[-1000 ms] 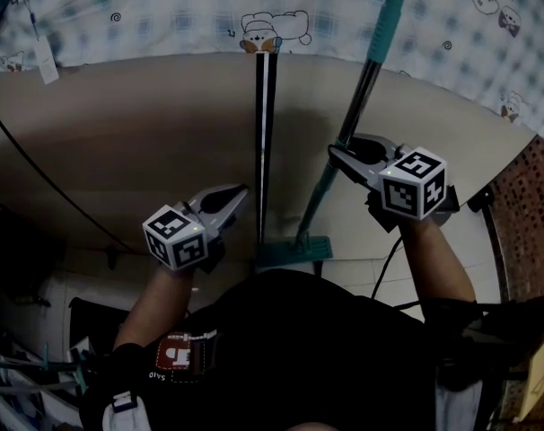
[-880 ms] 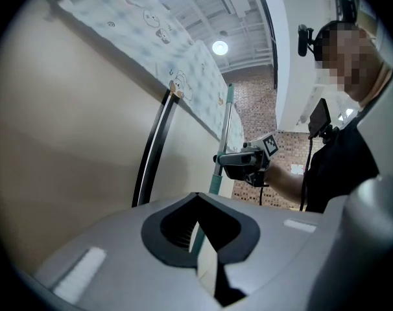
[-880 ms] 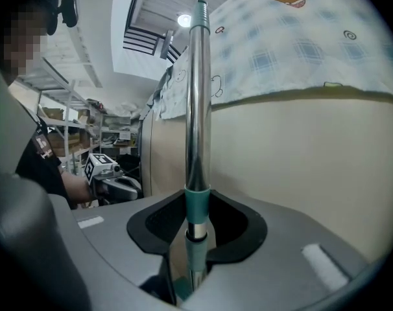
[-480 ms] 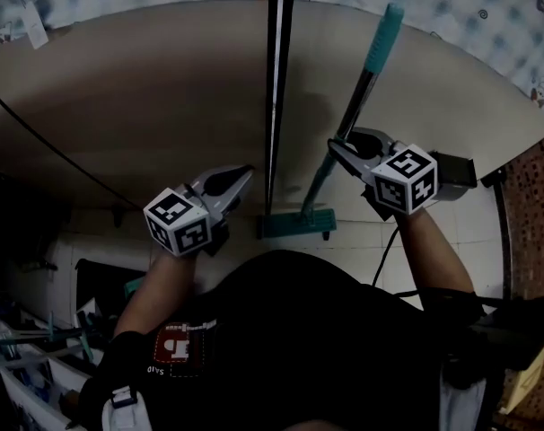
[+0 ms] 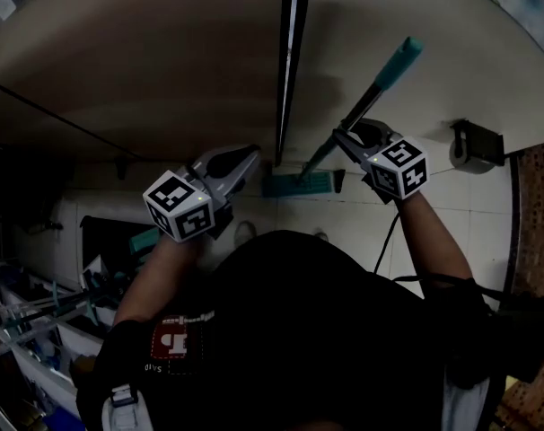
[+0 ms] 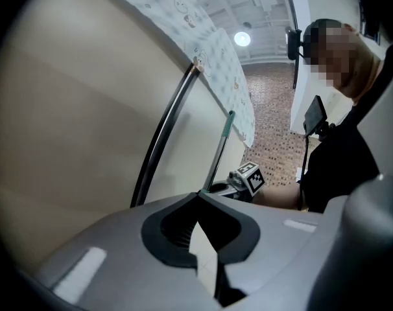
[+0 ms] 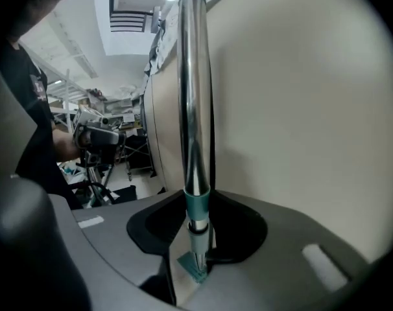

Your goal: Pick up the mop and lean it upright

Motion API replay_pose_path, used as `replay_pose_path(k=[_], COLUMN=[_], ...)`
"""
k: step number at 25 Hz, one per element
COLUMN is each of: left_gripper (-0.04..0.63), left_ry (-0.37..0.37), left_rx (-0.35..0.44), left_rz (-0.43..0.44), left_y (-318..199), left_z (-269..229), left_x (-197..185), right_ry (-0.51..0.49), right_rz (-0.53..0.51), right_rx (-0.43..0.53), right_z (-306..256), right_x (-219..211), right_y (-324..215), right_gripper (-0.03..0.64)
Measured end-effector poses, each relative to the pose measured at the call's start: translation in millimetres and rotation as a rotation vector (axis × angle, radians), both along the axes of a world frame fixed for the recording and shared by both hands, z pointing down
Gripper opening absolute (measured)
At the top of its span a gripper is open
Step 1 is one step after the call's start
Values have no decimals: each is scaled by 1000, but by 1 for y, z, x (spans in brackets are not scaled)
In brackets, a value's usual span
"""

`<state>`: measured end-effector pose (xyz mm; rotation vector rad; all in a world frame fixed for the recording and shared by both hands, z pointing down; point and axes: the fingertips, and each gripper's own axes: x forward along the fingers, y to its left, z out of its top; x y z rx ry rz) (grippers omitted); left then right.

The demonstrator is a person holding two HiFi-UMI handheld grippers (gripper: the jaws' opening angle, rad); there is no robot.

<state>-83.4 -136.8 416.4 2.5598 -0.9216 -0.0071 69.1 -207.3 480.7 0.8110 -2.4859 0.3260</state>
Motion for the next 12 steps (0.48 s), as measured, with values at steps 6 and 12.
replay_pose_path(k=[6, 12], left_gripper=[0, 0], left_ry=[-13, -15], left_rx=[-89, -158], left_rz=[4, 0], left_y=[10, 13], left_z=[35, 68], left_x=[-1, -2], right_ry=[65, 117], right_rz=[-26, -50], right_rx=[-83, -142], right_z=[76, 134], right_x=[-3, -14], right_y=[9, 2], right_gripper=[126, 126])
